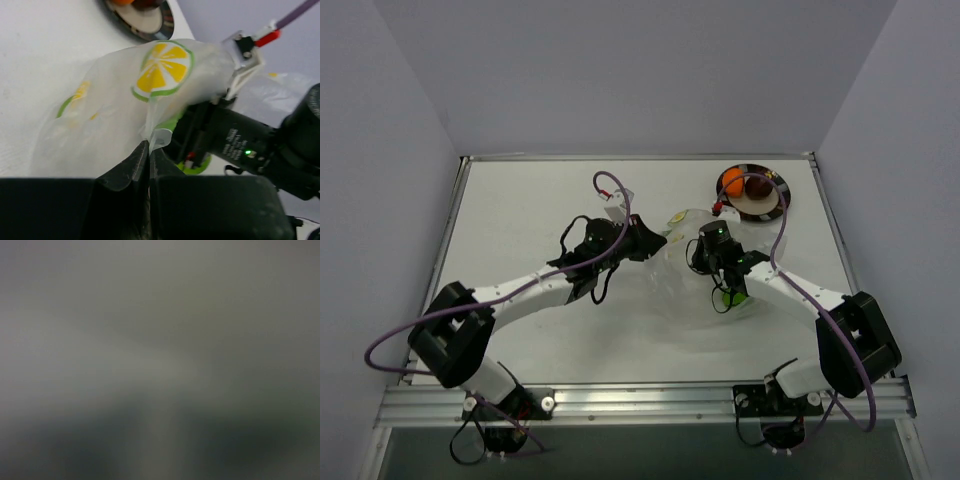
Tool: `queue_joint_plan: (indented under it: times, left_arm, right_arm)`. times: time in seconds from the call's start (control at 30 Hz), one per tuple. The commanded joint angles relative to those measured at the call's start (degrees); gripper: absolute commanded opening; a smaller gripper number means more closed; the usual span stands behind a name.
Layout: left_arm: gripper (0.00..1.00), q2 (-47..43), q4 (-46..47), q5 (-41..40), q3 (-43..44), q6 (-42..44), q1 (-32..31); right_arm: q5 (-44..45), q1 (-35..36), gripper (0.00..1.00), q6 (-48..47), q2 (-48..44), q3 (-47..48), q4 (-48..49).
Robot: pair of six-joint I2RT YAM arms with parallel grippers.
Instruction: Take the fake fruits out of the plastic bag
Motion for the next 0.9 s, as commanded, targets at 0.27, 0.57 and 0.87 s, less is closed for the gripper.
queue_joint_plan:
  times: [0.27, 0.57, 0.87]
  left_arm:
    - [0.02, 4.16, -0.63, -1.18, 8.54, 0.49, -5.39]
    - [0.02, 13.49, 0.79, -0.29, 15.22, -0.3, -10.06]
    - [0.02, 9.63, 2.28, -2.84, 11.01, -0.13, -9.09]
  right_arm:
    - [1.27, -9.12, 0.16, -0.82, -9.77, -5.62, 6.45]
    - [-1.79, -15.82, 0.59, -2.92, -18.76, -10.56, 2.32]
    - [-5.42, -10.46, 0.85, -4.07, -11.74, -9.6, 9.95]
